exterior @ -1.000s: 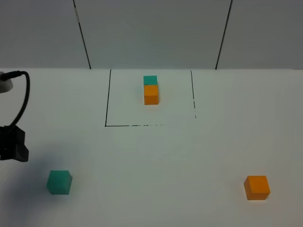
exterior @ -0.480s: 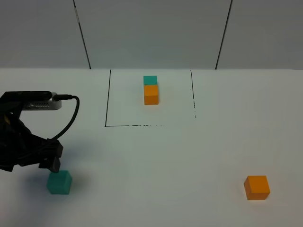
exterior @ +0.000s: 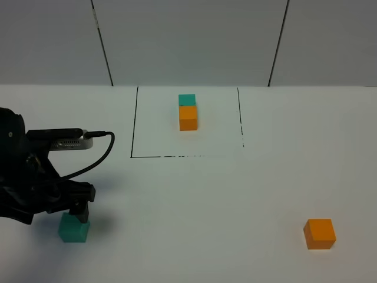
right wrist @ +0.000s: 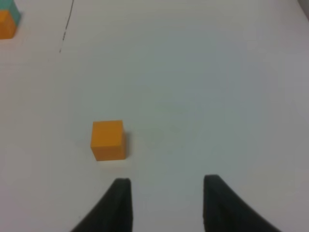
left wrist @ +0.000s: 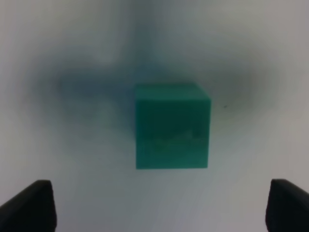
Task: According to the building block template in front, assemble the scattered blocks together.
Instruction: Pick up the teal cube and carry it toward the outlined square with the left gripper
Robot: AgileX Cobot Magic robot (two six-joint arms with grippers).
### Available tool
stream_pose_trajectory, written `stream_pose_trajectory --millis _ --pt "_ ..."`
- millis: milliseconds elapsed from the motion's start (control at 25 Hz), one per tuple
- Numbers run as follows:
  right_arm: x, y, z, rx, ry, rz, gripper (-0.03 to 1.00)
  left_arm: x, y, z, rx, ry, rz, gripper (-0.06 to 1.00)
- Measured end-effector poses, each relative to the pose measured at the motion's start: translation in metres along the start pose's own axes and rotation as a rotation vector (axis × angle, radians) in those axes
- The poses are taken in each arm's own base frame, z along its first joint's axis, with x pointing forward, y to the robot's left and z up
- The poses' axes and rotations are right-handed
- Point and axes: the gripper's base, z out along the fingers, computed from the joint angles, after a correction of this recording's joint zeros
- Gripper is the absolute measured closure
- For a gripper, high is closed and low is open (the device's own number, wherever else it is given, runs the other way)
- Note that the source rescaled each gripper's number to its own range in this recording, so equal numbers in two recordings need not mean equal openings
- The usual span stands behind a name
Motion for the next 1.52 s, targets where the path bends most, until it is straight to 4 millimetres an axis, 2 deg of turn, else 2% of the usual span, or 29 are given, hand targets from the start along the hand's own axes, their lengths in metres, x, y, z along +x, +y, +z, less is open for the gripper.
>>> stream_pose_trajectory --millis 320,880,1520 --pt "0.0 0.0 0.0 0.0 0.0 0.0 0.97 -0.003 0.001 0.031 -0.006 0.008 -0.007 0.12" --pt "0.0 0.0 0.0 0.0 0.0 0.0 0.97 -0.005 0.002 0.059 -0.01 0.037 -0.009 0.16" --pt "0.0 0.0 0.0 0.0 0.0 0.0 0.97 -0.006 0.002 0.068 -0.014 0.045 -0.007 0.21"
